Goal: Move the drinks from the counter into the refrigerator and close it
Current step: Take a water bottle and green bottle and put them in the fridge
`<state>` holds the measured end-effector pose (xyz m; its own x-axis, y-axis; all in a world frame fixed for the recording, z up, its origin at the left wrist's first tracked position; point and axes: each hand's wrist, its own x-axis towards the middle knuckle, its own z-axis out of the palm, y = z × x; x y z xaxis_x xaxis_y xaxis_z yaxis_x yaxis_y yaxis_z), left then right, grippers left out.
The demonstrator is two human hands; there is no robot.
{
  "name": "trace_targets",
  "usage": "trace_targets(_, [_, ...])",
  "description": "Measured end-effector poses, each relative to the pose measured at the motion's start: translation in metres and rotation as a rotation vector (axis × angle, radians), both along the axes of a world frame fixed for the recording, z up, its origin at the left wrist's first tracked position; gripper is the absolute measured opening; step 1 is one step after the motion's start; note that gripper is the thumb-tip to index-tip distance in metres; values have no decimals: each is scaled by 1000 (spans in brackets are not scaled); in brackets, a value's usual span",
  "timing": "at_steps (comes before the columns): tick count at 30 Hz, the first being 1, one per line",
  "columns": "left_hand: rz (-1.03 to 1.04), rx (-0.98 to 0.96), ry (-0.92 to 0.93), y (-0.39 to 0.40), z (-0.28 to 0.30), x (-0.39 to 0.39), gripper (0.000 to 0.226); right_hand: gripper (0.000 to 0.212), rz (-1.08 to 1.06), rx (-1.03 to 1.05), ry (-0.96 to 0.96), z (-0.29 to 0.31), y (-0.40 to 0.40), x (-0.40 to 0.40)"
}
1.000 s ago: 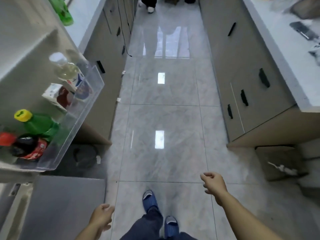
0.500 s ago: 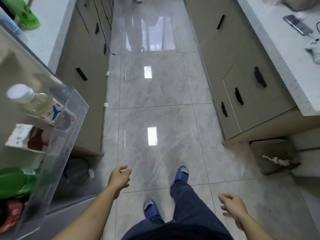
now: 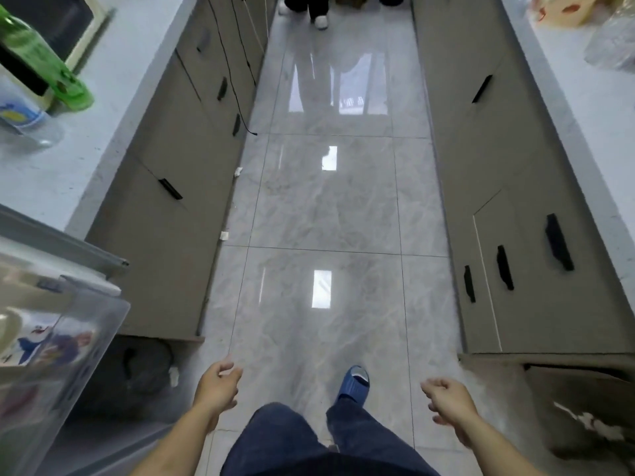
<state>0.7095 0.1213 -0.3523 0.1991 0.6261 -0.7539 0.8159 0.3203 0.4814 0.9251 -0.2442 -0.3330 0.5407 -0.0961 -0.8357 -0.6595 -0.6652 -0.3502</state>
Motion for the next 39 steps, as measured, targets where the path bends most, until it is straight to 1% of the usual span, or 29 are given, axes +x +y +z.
trace_targets(5, [120, 19, 43, -3, 5, 31, 23, 9, 135, 110, -82, 11, 67, 100])
trace_targets(10, [224, -16, 91, 7, -1, 53, 29, 14, 242, 184, -88, 11, 142, 170])
trace_targets(16, [397, -59, 82, 44, -13, 91, 29, 13, 394, 196, -98, 12, 225, 228])
trace_targets(20, [489, -74, 72, 79, -7, 123, 28, 14, 490, 166, -96, 23, 268, 261])
trace_targets(24, [530, -74, -4, 120, 2, 161, 27, 12, 598, 127, -106, 24, 306, 295])
trace_targets(29, [605, -7, -95, 165, 24, 206, 21, 13, 700, 54, -91, 14, 352, 338])
trace_targets(33, [702, 46, -160, 196, 42, 231, 21, 16, 778, 32, -88, -1, 400, 367])
trace_targets(36, [777, 94, -171, 209, 49, 242, 21, 17, 856, 21, -74, -12, 442, 384])
trace_targets(39, [870, 144, -138, 220, 58, 252, 17, 17, 930, 49, -21, -16, 495, 398])
